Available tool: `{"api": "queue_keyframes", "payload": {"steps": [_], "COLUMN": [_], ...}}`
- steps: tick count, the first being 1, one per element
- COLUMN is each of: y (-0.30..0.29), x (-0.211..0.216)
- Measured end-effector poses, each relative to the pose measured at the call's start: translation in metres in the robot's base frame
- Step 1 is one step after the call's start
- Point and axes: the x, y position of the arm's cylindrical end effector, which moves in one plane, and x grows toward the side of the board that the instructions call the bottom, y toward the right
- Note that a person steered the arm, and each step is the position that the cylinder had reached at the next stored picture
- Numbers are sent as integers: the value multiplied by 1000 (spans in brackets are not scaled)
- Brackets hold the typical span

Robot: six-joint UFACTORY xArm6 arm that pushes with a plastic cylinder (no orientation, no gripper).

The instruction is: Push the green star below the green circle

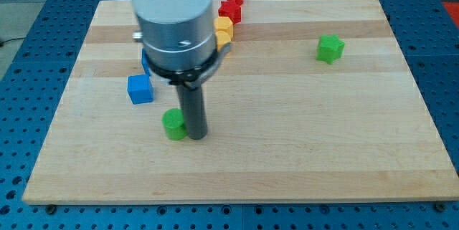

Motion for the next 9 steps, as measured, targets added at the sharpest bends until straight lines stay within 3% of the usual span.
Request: {"api": "queue_keyframes", "payload": {"steps": [3,4,5,7,9], "y": [-68,-20,54,277,372], "x": [-16,-19,-51,-55,-178]}}
